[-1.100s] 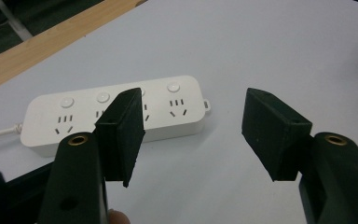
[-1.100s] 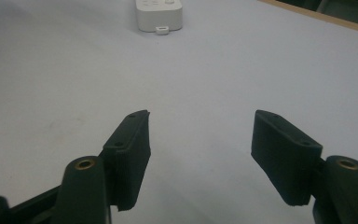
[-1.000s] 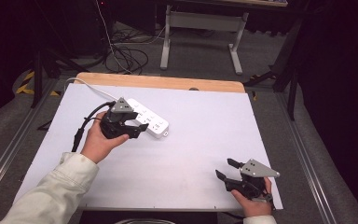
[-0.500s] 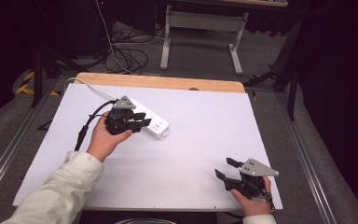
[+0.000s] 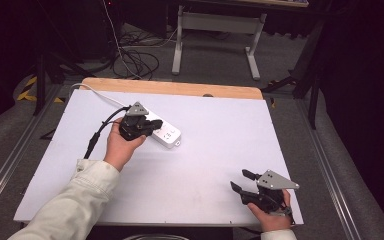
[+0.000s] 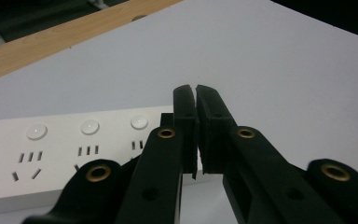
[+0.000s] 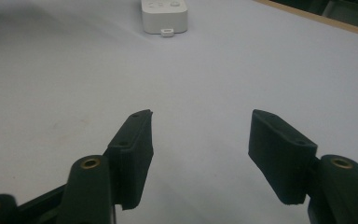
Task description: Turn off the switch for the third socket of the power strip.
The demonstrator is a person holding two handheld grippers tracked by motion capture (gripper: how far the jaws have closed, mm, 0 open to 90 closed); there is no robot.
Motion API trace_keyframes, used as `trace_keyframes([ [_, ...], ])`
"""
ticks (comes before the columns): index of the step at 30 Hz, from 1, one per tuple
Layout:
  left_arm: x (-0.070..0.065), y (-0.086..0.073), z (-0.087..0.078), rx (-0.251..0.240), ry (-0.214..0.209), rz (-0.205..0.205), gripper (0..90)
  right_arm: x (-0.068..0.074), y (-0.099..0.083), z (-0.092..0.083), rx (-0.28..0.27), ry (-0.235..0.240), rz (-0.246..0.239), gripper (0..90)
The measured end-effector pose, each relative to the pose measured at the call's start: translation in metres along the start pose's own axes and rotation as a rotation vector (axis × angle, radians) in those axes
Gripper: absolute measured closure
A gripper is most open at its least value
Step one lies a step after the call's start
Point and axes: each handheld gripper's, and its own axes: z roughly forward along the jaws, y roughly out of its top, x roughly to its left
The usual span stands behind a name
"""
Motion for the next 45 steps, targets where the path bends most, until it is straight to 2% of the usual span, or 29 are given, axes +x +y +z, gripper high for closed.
trace_keyframes([
  [6,0.006,-0.002,0.009,-0.028,0.02,-0.01,89.7,0.0,0.0,0.0,0.0,0.003,0.0,41.1],
  [7,0.006,-0.003,0.012,-0.039,0.02,-0.023,89.8,0.0,0.0,0.0,0.0,0.004,0.001,41.2],
  [12,0.012,-0.007,0.023,-0.032,0.042,-0.045,89.8,0.0,-0.001,0.001,0.003,0.004,0.001,41.3],
  [18,0.016,-0.011,0.033,-0.049,0.041,-0.056,89.8,0.0,-0.001,0.001,0.005,0.006,0.003,41.4],
  [23,0.019,-0.016,0.041,-0.052,0.054,-0.043,89.8,0.0,-0.001,0.001,0.006,0.007,0.003,41.4],
  [24,0.021,-0.018,0.044,-0.06,0.067,-0.025,89.8,0.0,-0.001,0.001,0.005,0.008,0.003,41.4],
  [27,0.021,-0.019,0.047,-0.064,0.069,-0.028,89.8,0.0,-0.001,0.001,0.003,0.01,0.001,41.5],
  [28,0.021,-0.019,0.048,-0.063,0.074,-0.016,89.8,0.0,-0.001,0.001,0.004,0.01,0.003,41.5],
  [32,0.02,-0.022,0.055,-0.076,0.078,-0.024,89.7,0.0,-0.001,0.001,0.005,0.012,0.002,41.5],
  [36,0.02,-0.024,0.059,-0.078,0.109,-0.014,89.7,0.0,-0.002,0.001,0.003,0.013,0.002,41.5],
  [37,0.019,-0.024,0.06,-0.078,0.101,-0.033,89.7,0.0,-0.002,0.001,0.003,0.014,0.003,41.5],
  [38,0.019,-0.024,0.06,-0.078,0.101,-0.033,89.7,0.0,-0.002,0.001,0.003,0.014,0.003,41.5],
  [45,0.018,-0.027,0.064,-0.06,0.131,-0.015,89.7,0.0,-0.002,0.001,0.005,0.016,0.0,41.5],
])
